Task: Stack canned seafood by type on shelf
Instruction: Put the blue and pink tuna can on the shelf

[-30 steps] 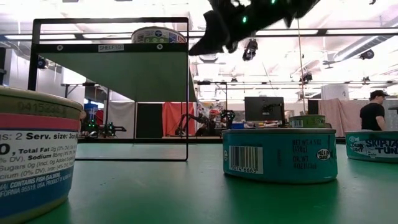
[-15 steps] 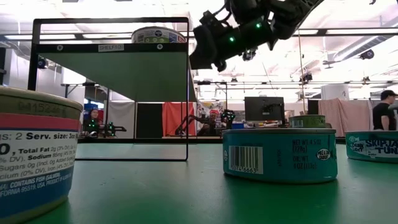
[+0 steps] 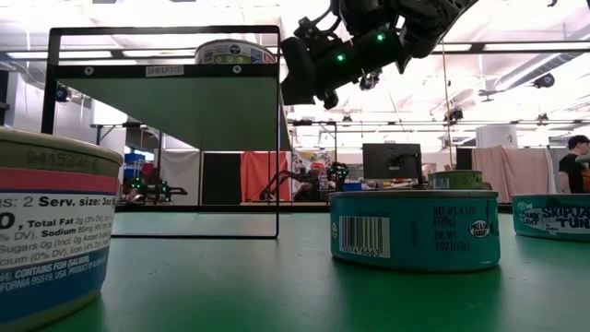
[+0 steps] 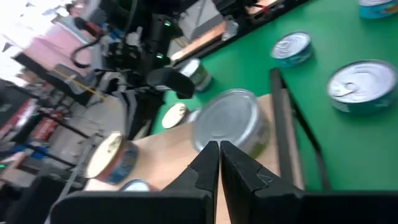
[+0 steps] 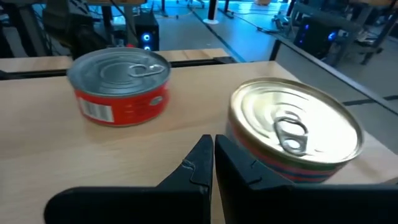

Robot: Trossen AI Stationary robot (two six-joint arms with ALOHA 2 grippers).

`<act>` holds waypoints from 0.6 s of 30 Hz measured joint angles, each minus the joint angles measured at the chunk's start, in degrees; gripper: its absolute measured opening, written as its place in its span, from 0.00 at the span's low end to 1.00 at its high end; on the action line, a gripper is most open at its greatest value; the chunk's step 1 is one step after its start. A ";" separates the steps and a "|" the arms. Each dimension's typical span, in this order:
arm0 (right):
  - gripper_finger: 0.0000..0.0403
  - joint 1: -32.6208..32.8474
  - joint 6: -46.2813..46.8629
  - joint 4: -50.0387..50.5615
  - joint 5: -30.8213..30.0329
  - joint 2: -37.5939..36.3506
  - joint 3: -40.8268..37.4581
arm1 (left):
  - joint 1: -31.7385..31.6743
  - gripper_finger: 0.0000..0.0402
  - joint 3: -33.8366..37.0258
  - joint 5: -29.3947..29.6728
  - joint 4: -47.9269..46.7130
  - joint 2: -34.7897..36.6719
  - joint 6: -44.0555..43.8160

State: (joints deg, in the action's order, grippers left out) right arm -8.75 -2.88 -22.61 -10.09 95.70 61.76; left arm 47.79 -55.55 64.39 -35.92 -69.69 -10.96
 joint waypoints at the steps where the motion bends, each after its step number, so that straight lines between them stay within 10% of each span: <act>1: 0.02 -0.30 -0.64 0.00 0.00 -0.01 0.00 | 0.00 0.00 0.04 1.09 -0.29 0.00 0.00; 18: 0.02 -2.97 -3.16 -1.88 0.02 3.89 0.69 | -0.66 0.00 1.19 5.74 -2.09 0.02 0.02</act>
State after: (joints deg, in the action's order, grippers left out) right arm -11.72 -6.04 -24.49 -10.07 99.59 62.45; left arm 47.13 -54.36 70.13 -38.01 -69.67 -10.94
